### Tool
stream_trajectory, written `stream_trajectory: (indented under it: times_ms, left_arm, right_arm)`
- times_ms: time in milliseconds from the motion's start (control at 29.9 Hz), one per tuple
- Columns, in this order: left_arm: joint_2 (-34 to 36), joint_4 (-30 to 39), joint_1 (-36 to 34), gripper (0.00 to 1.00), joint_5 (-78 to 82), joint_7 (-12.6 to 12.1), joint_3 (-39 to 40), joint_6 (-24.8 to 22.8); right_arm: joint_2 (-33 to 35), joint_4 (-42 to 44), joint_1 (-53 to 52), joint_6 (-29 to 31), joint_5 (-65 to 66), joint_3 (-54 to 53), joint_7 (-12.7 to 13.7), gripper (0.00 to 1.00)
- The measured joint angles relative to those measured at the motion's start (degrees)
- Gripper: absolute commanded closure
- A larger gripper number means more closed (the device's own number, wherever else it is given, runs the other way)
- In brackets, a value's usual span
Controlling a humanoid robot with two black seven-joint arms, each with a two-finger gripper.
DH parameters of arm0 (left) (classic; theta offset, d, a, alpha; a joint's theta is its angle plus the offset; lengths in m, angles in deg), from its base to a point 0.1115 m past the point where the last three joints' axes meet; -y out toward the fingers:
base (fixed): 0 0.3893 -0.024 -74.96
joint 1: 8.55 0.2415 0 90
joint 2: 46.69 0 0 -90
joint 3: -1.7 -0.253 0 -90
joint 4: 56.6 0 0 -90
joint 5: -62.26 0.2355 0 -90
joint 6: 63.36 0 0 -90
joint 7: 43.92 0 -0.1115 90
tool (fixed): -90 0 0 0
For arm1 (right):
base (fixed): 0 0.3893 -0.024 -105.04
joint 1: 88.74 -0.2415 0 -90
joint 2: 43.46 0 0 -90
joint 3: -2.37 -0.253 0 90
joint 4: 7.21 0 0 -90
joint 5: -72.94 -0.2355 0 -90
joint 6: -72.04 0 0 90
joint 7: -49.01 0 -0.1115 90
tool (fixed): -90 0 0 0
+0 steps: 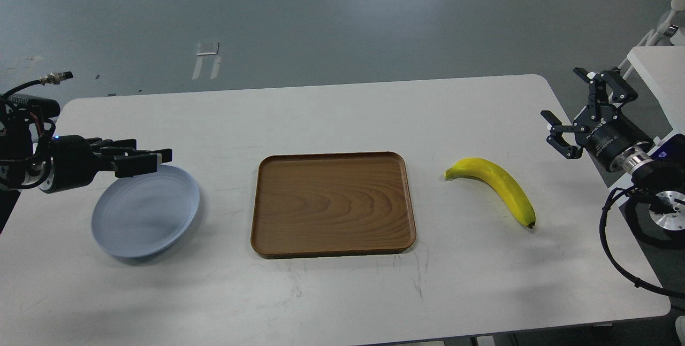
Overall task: Place banana on plate with both arms
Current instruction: 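Move the left gripper down toward the edge of the blue plate, then grasp the rim of the blue plate with the left gripper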
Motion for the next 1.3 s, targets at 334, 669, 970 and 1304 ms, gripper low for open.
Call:
stream_trajectory:
  times_ms: [334,669,970,1304]
  left_arm:
    - [-0.86,-8.23,5.72,0.00,0.16,0.00,-0.18,5.53]
    - [-3.93,-15.69,8.59,0.03,-0.76,-0.02,-0.10,5.76]
    - [-6.55,-19.61,9.44,0.04,-0.95,-0.02,-0.10,5.83]
    - [-7.36,-21.38,10.37,0.26,-3.15,-0.02,-1.28,6.92]
  right_arm:
    - [-0.11,-0.01,0.00,0.00,0.07,0.00,0.00,0.00]
    - [-0.16,-0.15,0.00,0.00,0.07,0.00,0.00,0.00]
    - [-0.08,-0.11,0.00,0.00,0.06,0.00,0.00,0.00]
    - [-0.06,-0.13,0.00,0.00,0.08,0.00,0.00,0.00]
